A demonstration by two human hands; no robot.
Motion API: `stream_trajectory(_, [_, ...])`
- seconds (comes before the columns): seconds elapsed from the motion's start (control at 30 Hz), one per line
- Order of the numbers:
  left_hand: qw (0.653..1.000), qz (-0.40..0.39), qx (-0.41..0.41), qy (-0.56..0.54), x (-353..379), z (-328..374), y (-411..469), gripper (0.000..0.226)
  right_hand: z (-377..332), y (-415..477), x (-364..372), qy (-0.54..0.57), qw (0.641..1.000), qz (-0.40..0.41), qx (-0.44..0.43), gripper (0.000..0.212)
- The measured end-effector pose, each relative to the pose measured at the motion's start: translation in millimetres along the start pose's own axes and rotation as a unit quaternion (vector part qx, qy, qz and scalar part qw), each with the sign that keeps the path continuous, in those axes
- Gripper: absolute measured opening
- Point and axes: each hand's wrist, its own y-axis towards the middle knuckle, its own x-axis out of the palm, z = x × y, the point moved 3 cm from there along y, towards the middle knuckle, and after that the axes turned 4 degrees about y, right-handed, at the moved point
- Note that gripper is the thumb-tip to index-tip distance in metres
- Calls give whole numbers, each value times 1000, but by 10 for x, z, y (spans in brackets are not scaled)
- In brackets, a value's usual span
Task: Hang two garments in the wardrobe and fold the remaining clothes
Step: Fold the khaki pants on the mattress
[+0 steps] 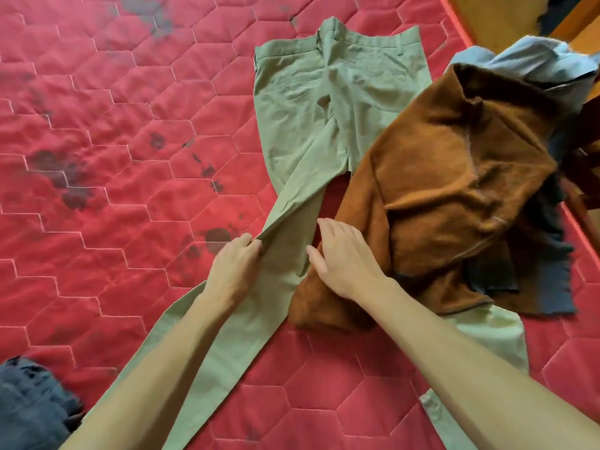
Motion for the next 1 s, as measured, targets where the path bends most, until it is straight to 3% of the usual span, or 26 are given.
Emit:
stream_trajectory(0.1, [995, 29, 78, -49, -20, -14, -395, 4, -146, -42, 34, -19, 999, -21, 44, 51])
stream_trajectory(0.17, [993, 43, 93, -55, -67, -21, -646, 0, -305, -64, 55, -19, 995, -41, 86, 62])
stream_trajectory(0.23, [989, 45, 132, -56, -106, 98, -969, 19, -463, -68, 102, 94, 979, -48, 173, 75])
stream_trajectory(0.33, [975, 42, 194, -96, -209, 376, -1518, 25, -707, -136, 233, 353, 877, 4, 326, 65])
stream_trajectory(0.4, [973, 24, 162, -164, -283, 439, -1815, 33, -851, -268, 378, 380, 852, 9, 361, 52])
stream_trajectory(0.47, [953, -10, 59, -296, -386, 373, -1972, 43, -940, -471, 490, 375, 852, 9, 364, 41])
stream_trajectory(0.57, [874, -9, -189, -447, -266, -1, -1939, 61, -966, -792, 597, 377, 866, 6, 328, 30])
stream_trajectory(0.6, [828, -19, -279, -487, -175, -152, -1869, 72, -984, -899, 595, 386, 869, -1, 309, 30])
stream_trajectory(0.67, [683, -73, -406, -603, 5, -335, -1676, 85, -1043, -1120, 535, 419, 870, -23, 260, 31])
stream_trajectory(0.73, [532, -107, -433, -720, -4, -382, -1472, 70, -1117, -1364, 413, 453, 863, -71, 214, 28])
stream_trajectory(0.8, [441, -84, -396, -801, -143, -410, -1309, 55, -1152, -1592, 277, 457, 862, -126, 179, 27])
stream_trajectory(0.83, [420, -68, -399, -812, -223, -418, -1263, 51, -1154, -1682, 192, 456, 861, -148, 169, 26])
stream_trajectory(0.9, [419, -28, -454, -786, -346, -432, -1248, 42, -1138, -1772, 2, 440, 861, -181, 182, 22])
stream_trajectory(1.0, [470, 36, -471, -745, -641, -483, -1336, 35, -1078, -1674, -200, 345, 894, -178, 225, 19])
